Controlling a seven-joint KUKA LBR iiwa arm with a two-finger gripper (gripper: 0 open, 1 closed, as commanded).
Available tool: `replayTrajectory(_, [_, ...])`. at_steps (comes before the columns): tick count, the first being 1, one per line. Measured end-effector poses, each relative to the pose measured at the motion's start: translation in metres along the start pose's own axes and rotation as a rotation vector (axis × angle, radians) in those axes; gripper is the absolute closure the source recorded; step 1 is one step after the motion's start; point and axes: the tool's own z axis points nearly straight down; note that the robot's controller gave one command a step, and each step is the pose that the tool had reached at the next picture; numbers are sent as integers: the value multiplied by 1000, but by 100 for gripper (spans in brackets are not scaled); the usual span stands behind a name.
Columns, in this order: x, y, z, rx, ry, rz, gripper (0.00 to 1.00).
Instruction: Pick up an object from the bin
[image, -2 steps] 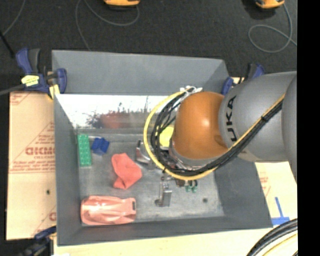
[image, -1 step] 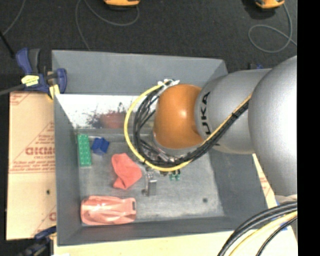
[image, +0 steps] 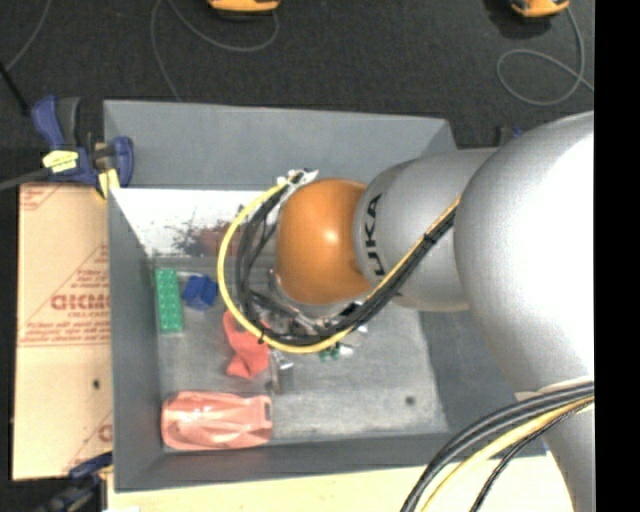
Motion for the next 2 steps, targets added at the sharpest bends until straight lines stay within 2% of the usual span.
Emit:
replayTrajectory(1, [-35,37,34,1,0,44,100])
replayTrajectory(2, [-35,37,34,1,0,43,100])
